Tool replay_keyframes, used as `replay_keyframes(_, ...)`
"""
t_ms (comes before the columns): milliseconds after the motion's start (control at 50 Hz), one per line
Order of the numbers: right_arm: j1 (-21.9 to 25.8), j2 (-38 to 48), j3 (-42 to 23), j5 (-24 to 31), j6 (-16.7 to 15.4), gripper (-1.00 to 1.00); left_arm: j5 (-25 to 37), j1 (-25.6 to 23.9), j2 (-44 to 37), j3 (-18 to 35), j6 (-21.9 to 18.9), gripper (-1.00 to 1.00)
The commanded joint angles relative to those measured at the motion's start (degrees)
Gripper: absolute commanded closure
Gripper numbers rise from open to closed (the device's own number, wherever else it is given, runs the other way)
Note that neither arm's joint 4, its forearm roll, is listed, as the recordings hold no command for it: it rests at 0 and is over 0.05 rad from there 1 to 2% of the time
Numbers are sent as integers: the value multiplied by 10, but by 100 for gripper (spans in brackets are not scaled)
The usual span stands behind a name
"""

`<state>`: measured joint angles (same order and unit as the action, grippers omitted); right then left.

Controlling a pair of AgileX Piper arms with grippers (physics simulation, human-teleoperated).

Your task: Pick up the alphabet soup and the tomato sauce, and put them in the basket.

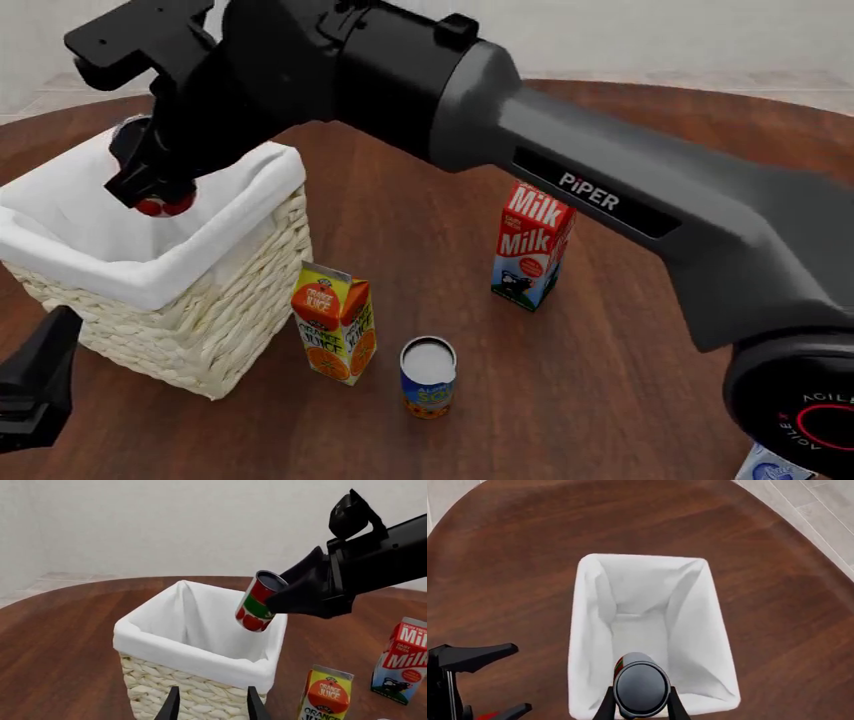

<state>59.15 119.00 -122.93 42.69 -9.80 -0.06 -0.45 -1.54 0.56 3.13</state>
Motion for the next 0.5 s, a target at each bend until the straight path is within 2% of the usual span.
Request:
replay_keyframes(20, -1, 6, 9, -11, 8, 100, 0, 0, -1, 0, 1, -100)
replay_keyframes(300, -3, 8, 18, -17, 10, 100, 0, 0, 0, 1, 1, -100)
replay_keyframes(320, -4, 9, 16, -16, 11, -100, 0, 0, -1, 0, 1, -100)
replay_keyframes(500, -9, 13, 7, -13, 9, -100, -1, 0, -1, 0, 1, -100)
